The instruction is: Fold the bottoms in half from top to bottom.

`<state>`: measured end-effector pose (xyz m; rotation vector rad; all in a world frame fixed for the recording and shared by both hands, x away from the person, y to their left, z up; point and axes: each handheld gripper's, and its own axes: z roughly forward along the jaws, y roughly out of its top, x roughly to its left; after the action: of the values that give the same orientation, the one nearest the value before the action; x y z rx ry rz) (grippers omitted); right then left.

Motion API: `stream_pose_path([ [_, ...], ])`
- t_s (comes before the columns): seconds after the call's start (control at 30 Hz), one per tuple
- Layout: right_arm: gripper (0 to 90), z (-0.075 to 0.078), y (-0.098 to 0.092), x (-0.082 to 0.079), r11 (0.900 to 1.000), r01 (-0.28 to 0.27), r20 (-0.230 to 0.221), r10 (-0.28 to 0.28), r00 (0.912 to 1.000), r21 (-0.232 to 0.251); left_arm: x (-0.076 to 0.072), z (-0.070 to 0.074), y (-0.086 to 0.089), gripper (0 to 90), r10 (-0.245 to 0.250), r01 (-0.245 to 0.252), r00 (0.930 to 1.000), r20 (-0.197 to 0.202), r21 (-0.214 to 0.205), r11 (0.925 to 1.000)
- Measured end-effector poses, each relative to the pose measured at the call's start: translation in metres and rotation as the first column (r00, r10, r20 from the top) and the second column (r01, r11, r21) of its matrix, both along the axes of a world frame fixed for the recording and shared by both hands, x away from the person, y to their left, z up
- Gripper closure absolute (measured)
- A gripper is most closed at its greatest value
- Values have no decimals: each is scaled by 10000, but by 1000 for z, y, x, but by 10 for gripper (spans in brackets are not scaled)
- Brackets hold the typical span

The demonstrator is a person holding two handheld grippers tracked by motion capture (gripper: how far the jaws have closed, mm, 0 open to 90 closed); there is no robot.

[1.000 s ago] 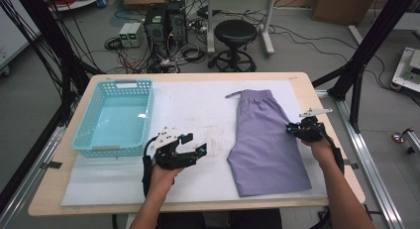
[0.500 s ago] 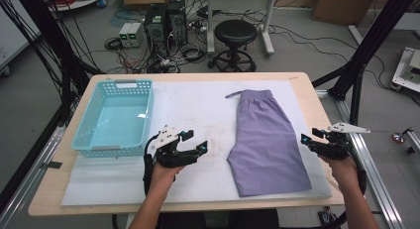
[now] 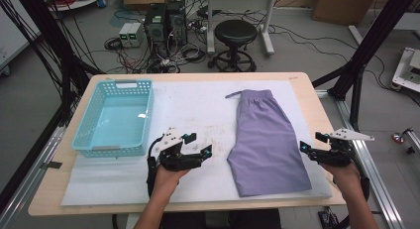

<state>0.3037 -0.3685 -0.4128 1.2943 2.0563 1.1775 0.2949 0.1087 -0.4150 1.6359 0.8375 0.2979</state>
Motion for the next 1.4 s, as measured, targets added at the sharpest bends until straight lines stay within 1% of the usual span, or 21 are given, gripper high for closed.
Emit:
stream_pose_path([
  [0.07,271,-2,0,-1,9999,-20,-143,22,9999,149,1,-2,-4,242,-41,43,9998,-178,114,9999],
  [0.13,359,-6,0,-2,9998,-127,-188,129,9997,120,3,-5,-10,243,-45,57,9991,-423,289,9996],
  [0.17,432,-7,1,-2,9997,-202,-194,204,9996,98,4,-7,-14,259,-39,60,9984,-569,368,9993],
  [0.2,501,-9,2,-3,9994,-341,-282,343,9990,88,5,-8,-17,285,-76,108,9975,-706,449,9989],
  [0.27,572,-12,4,-4,9982,-559,-358,551,9978,-197,8,-12,-25,377,-186,241,9946,-1018,529,9983],
  [0.43,587,-19,8,-6,9969,-710,-708,686,9951,-326,13,-20,-45,466,-182,316,9902,-1387,947,9950],
  [0.5,626,-22,9,-7,9962,-769,-906,729,9932,-412,15,-24,-52,483,-130,307,9866,-1626,1068,9938],
  [0.57,647,-25,10,-8,9959,-765,-1164,704,9907,-482,17,-28,-60,497,-191,432,9823,-1861,1265,9910],
  [0.7,656,-29,11,-10,9954,-813,-1423,733,9871,-512,21,-38,-74,502,-194,620,9727,-2314,1785,9820],
  [0.8,648,-31,11,-9,9964,-749,-1507,680,9862,-407,23,-41,-79,502,-268,730,9698,-2424,1837,9803],
  [0.9,628,-32,14,-8,9967,-707,-1555,637,9858,-399,25,-43,-83,505,-251,712,9671,-2531,1746,9821],
  [0.97,612,-33,15,-8,9968,-633,-1537,552,9866,-482,27,-45,-85,523,-50,608,9612,-2759,1941,9791],
  [1.07,612,-35,14,-7,9979,-361,-1676,266,9855,-541,27,-45,-87,603,-115,724,9602,-2790,2089,9753],
  [1.13,638,-37,12,-6,9977,-270,-1865,150,9823,-620,25,-45,-90,688,-293,1007,9605,-2769,2471,9637],
  [1.17,652,-39,11,-6,9977,-164,-2033,26,9791,-663,24,-45,-92,730,-298,1048,9630,-2679,2702,9571],
  [1.2,681,-41,9,-5,9972,-161,-2131,1,9770,-734,23,-45,-93,767,-334,1110,9631,-2671,2812,9532],
  [1.23,717,-41,8,-6,9977,-107,-2077,-34,9782,-669,23,-45,-93,822,-294,1103,9618,-2721,2868,9516],
  [1.27,773,-41,6,-6,9978,-93,-2149,-50,9766,-655,22,-45,-93,865,-311,1137,9580,-2851,2781,9538],
  [1.3,861,-40,5,-6,9978,-133,-2253,-17,9743,-652,22,-45,-93,877,-304,1144,9555,-2934,2735,9550],
  [1.33,897,-40,4,-6,9981,-270,-2320,133,9726,-557,21,-45,-92,881,-340,1203,9532,-3003,2740,9542],
  [1.4,900,-39,6,-7,9972,-322,-2351,155,9718,-675,19,-44,-91,885,-404,1292,9491,-3123,2690,9544],
])
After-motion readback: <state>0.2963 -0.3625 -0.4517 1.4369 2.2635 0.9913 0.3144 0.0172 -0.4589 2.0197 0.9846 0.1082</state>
